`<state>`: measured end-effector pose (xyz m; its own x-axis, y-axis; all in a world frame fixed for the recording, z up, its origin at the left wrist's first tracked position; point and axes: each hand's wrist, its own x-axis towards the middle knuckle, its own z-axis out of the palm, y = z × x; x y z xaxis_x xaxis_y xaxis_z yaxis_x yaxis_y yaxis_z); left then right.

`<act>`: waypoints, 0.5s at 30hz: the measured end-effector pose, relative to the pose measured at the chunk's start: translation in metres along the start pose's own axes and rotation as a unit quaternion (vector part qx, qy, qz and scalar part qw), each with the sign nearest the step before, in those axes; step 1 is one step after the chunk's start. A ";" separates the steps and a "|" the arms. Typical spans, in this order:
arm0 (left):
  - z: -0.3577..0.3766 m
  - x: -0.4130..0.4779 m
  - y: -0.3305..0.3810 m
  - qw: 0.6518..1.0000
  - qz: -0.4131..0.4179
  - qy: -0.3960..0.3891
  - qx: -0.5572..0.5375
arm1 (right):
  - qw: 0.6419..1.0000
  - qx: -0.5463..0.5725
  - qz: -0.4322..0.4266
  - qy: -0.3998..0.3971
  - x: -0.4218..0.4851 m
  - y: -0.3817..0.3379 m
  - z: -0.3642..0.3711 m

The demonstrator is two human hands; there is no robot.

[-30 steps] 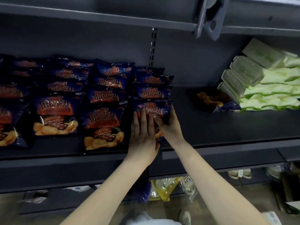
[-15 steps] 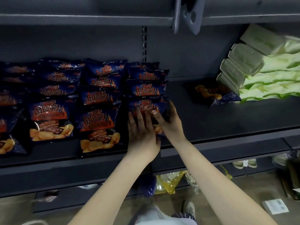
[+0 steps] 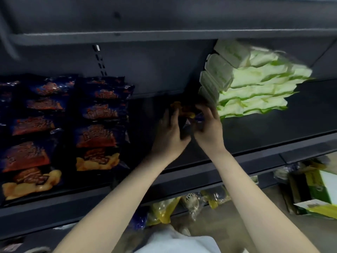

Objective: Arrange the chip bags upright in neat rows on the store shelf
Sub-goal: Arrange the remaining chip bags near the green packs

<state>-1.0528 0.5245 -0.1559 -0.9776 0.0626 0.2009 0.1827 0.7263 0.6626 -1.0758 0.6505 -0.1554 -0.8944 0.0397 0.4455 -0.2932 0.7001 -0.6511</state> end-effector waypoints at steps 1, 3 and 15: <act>0.011 0.013 0.000 0.994 -0.038 0.012 -0.099 | 0.998 -0.039 -0.005 -0.041 0.003 0.012 -0.004; 0.024 0.034 0.005 0.924 -0.202 0.007 -0.323 | 0.988 -0.088 -0.004 -0.130 0.005 0.031 -0.011; 0.027 0.042 0.012 0.750 -0.368 0.057 -0.547 | 0.994 0.040 -0.031 -0.094 0.037 0.042 -0.011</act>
<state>-1.0949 0.5540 -0.1587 -0.8513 -0.1840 -0.4913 -0.3654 -0.4640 0.8069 -1.1171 0.6890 -0.1593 -0.9187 -0.1404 0.3690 -0.3689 0.6385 -0.6754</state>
